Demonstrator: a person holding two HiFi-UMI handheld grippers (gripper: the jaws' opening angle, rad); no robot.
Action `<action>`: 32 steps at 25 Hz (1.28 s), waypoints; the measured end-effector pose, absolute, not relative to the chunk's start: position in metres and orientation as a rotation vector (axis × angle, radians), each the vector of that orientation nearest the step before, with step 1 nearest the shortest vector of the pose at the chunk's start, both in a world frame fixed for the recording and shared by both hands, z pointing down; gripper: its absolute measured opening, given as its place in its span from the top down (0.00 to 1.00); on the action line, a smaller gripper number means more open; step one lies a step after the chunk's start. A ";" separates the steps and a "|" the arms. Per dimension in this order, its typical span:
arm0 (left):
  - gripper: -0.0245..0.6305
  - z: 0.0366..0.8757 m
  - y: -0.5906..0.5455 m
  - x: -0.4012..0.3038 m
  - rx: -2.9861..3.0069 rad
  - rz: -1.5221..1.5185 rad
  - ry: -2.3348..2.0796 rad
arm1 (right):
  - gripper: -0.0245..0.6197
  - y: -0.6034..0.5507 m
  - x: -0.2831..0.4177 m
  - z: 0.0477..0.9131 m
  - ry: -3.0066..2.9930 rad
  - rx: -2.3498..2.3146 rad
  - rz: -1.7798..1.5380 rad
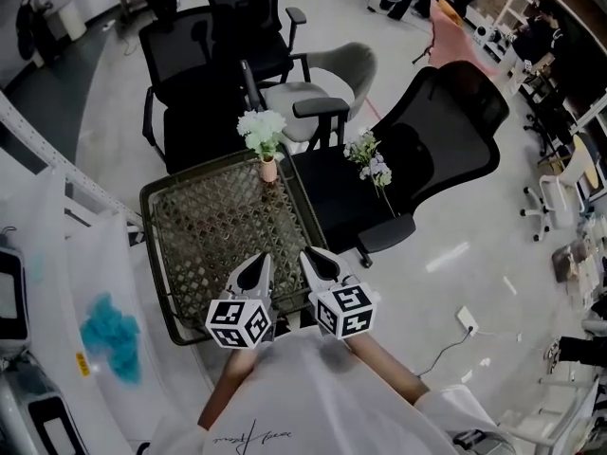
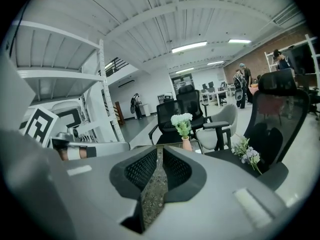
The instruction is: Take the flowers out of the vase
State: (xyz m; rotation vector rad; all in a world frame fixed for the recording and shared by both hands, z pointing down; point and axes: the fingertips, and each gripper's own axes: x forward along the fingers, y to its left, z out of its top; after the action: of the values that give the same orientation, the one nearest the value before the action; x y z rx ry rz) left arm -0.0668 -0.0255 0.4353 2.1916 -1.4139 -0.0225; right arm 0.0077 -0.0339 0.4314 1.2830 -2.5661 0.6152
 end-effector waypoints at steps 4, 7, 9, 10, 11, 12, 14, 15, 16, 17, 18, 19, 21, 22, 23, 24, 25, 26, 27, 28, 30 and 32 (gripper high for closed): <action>0.96 0.431 -0.047 -0.063 2.199 -0.025 -1.452 | 0.90 -0.056 0.008 0.432 -2.592 1.251 0.605; 0.96 0.431 -0.061 -0.061 2.172 -0.049 -1.471 | 0.90 -0.075 0.009 0.430 -2.603 1.226 0.586; 0.96 0.429 -0.067 -0.061 2.141 -0.064 -1.467 | 0.90 -0.085 0.009 0.427 -2.609 1.220 0.575; 0.96 0.427 -0.069 -0.062 2.135 -0.066 -1.467 | 0.90 -0.089 0.009 0.426 -2.612 1.219 0.572; 0.96 0.426 -0.070 -0.063 2.132 -0.061 -1.470 | 0.90 -0.092 0.009 0.426 -2.612 1.216 0.573; 0.96 0.425 -0.071 -0.064 2.129 -0.055 -1.475 | 0.89 -0.096 0.009 0.427 -2.610 1.211 0.575; 0.96 0.429 -0.075 -0.065 2.114 -0.048 -1.484 | 0.88 -0.104 0.010 0.431 -2.604 1.196 0.578; 0.96 0.431 -0.078 -0.065 2.106 -0.048 -1.488 | 0.88 -0.108 0.011 0.432 -2.602 1.189 0.575; 0.96 0.434 -0.081 -0.065 2.100 -0.050 -1.492 | 0.88 -0.112 0.012 0.434 -2.601 1.185 0.571; 0.96 0.436 -0.084 -0.064 2.097 -0.051 -1.495 | 0.87 -0.117 0.014 0.435 -2.599 1.183 0.568; 0.96 0.437 -0.088 -0.063 2.097 -0.049 -1.497 | 0.87 -0.121 0.014 0.436 -2.598 1.180 0.566; 0.96 0.439 -0.090 -0.063 2.098 -0.043 -1.497 | 0.87 -0.124 0.014 0.438 -2.597 1.176 0.567; 0.96 0.440 -0.095 -0.063 2.104 -0.027 -1.496 | 0.86 -0.130 0.011 0.440 -2.596 1.164 0.573; 0.96 0.441 -0.097 -0.064 2.106 -0.020 -1.496 | 0.85 -0.132 0.009 0.442 -2.595 1.158 0.575; 0.96 0.441 -0.099 -0.064 2.107 -0.015 -1.495 | 0.85 -0.135 0.007 0.444 -2.594 1.153 0.576; 0.96 0.442 -0.101 -0.065 2.106 -0.013 -1.495 | 0.85 -0.138 0.005 0.446 -2.592 1.148 0.577; 0.96 0.443 -0.103 -0.066 2.103 -0.012 -1.494 | 0.85 -0.141 0.002 0.448 -2.590 1.144 0.578; 0.96 0.445 -0.105 -0.067 2.098 -0.011 -1.493 | 0.85 -0.144 0.000 0.449 -2.588 1.139 0.579; 0.96 0.447 -0.107 -0.069 2.092 -0.010 -1.492 | 0.84 -0.148 -0.003 0.451 -2.587 1.133 0.581; 0.96 0.448 -0.108 -0.070 2.086 -0.010 -1.493 | 0.84 -0.151 -0.005 0.452 -2.586 1.126 0.584; 0.96 0.449 -0.110 -0.071 2.075 -0.022 -1.501 | 0.84 -0.154 -0.008 0.457 -2.583 1.108 0.588; 0.96 0.451 -0.111 -0.071 2.068 -0.037 -1.508 | 0.84 -0.156 -0.010 0.463 -2.582 1.087 0.587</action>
State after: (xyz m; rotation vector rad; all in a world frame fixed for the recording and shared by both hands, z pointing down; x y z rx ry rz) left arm -0.0711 -0.1115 0.4514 2.0676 -1.5082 -0.0375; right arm -0.0101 -0.1562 0.4631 1.0870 -2.5824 0.5872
